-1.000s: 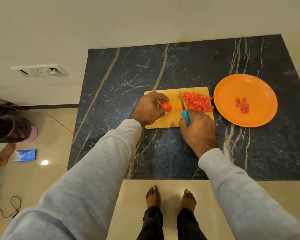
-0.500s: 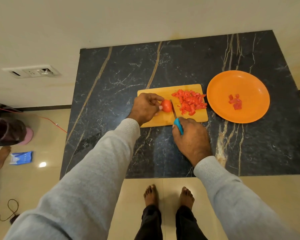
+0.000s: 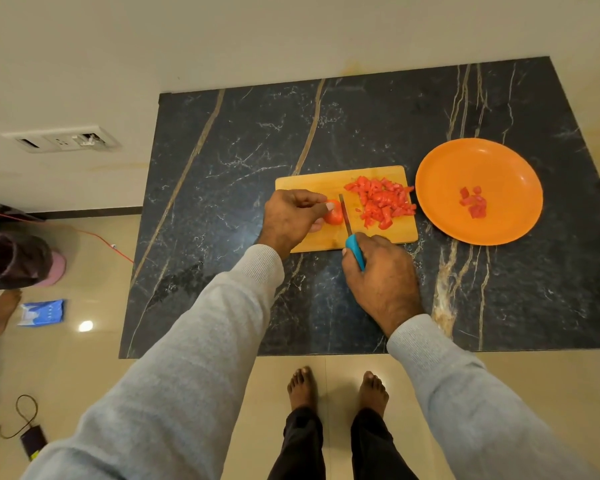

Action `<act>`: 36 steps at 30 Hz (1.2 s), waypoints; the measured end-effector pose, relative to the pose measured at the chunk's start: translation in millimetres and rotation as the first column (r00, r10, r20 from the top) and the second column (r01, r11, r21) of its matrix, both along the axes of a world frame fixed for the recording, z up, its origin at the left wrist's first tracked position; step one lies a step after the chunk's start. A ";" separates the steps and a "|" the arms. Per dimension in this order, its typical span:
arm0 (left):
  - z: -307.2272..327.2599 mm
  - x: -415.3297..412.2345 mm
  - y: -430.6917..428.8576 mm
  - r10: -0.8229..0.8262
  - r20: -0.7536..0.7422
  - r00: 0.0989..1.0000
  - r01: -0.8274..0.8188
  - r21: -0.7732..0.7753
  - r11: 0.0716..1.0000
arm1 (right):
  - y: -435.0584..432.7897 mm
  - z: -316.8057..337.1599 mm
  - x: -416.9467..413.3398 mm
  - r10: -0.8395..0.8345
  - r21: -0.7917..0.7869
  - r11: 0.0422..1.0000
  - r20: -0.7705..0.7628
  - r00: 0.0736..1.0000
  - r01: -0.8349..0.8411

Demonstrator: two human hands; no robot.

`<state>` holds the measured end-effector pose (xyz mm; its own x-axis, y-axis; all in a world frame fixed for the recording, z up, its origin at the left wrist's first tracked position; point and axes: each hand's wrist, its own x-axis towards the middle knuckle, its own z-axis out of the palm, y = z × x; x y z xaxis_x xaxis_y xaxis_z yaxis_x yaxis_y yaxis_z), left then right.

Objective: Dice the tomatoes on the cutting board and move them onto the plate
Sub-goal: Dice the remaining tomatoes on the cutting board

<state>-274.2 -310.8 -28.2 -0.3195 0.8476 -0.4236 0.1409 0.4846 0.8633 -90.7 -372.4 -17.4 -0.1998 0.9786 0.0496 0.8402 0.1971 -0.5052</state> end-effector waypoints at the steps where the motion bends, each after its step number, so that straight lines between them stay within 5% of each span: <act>1: -0.5 0.1 -0.1 0.019 0.008 1.000 -0.019 -0.001 1.000 | -0.4 0.1 -0.5 -0.002 0.003 1.000 0.001 1.000 0.002; 22: -6.5 1.8 3.1 -0.001 -0.063 0.998 0.003 0.037 0.999 | -0.4 9.8 -7.7 0.026 0.034 0.999 -0.003 1.000 -0.026; 36: -14.5 -4.8 3.3 -0.007 -0.111 0.994 0.011 0.041 0.999 | 21.2 17.2 -31.8 0.057 -0.042 0.998 0.172 0.983 -0.050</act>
<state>-279.0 -307.6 -42.7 -0.3547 0.8667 -0.3508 0.2410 0.4472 0.8613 -122.5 -351.1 -0.2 -0.2542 0.9668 -0.0269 0.9045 0.2278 -0.3607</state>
